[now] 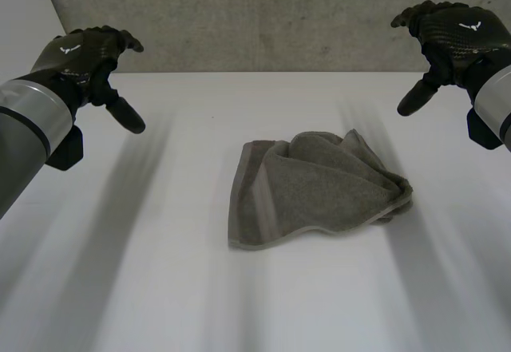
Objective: Fold the towel.
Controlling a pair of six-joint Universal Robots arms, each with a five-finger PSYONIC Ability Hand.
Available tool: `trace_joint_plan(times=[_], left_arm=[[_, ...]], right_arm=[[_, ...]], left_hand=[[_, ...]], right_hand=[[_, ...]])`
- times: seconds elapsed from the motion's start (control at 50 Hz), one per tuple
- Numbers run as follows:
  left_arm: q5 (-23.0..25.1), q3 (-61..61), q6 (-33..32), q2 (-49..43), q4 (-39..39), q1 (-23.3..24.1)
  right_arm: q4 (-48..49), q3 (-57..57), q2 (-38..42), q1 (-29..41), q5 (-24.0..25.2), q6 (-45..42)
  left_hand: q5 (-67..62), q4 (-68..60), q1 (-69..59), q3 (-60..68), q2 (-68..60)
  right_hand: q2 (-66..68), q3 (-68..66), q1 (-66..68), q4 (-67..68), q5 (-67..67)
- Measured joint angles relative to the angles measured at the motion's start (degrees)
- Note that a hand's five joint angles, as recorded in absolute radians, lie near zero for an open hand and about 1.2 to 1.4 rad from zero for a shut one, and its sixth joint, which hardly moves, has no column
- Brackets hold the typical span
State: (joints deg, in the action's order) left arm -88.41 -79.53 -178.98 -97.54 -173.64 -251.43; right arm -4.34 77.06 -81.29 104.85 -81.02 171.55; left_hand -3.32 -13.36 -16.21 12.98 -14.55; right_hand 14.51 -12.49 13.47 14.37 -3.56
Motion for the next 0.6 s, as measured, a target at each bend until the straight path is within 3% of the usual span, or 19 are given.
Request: trace_joint_plan(times=[0.44, 0.6], left_arm=[[0.3, 0.2, 1.3, 0.6, -0.5, 0.3], [2.5, -2.6, 0.7, -0.5, -1.0, 5.3]], right_arm=[[-0.4, 0.1, 1.6, -0.1, -0.3, -0.4], [-2.7, 0.6, 1.6, -2.1, 1.5, -8.0]], left_hand=[[0.0, 0.0, 0.0, 0.0, 0.0], [0.0, 0.0, 0.0, 0.0, 0.0]], right_hand=[[0.0, 0.0, 0.0, 0.0, 0.0], [0.0, 0.0, 0.0, 0.0, 0.0]])
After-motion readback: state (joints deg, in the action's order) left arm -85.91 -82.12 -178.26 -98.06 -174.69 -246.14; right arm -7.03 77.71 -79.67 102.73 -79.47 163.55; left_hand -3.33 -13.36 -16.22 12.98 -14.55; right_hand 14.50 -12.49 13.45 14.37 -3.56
